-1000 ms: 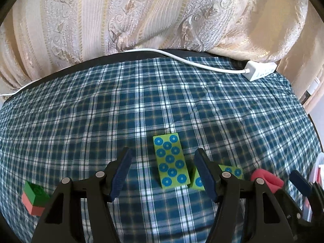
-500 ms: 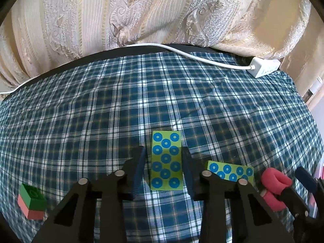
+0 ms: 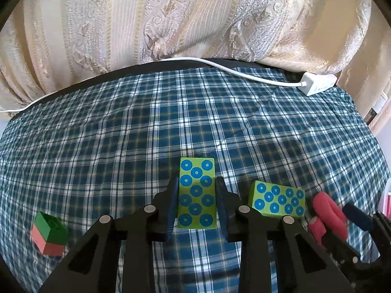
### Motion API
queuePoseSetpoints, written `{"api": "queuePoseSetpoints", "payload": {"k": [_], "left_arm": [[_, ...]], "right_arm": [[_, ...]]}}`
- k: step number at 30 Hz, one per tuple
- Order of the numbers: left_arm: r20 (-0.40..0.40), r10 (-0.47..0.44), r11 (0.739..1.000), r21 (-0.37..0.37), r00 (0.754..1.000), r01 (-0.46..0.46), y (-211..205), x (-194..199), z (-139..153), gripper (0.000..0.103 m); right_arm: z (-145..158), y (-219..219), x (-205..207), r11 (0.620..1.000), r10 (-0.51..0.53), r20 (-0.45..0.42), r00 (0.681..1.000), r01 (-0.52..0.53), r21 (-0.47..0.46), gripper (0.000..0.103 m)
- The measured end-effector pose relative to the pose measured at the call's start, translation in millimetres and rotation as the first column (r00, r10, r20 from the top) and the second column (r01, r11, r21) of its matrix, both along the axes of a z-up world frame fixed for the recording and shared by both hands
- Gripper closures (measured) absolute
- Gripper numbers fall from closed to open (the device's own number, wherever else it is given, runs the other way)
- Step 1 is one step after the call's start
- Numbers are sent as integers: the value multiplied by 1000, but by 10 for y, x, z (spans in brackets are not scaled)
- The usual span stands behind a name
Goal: Organize objects
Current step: 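Grasp the green dotted block with the left tool while the right tool holds the tube, then carry the green dotted block with the left tool and tube with the right tool to the bowl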
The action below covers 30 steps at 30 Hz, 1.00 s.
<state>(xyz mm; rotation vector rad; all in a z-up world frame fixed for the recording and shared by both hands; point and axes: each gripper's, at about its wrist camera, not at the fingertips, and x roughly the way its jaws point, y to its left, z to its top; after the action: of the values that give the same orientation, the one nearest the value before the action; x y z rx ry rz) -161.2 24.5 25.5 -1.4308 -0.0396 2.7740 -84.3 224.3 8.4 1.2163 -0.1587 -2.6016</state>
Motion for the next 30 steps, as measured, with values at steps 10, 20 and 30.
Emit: {"api": "queuePoseSetpoints", "payload": {"k": [10, 20, 30], "left_arm": [[-32, -11, 1000, 16, 999, 11, -5, 108, 147, 73], [-50, -18, 999, 31, 999, 19, -23, 141, 233, 73], [-67, -36, 999, 38, 997, 38, 39, 194, 302, 73]], "right_arm": [[44, -180, 107, 998, 28, 16, 999, -29, 61, 39], [-25, -313, 13, 993, 29, 33, 999, -33, 116, 39], [-56, -307, 21, 991, -5, 28, 1000, 1, 135, 49]]}}
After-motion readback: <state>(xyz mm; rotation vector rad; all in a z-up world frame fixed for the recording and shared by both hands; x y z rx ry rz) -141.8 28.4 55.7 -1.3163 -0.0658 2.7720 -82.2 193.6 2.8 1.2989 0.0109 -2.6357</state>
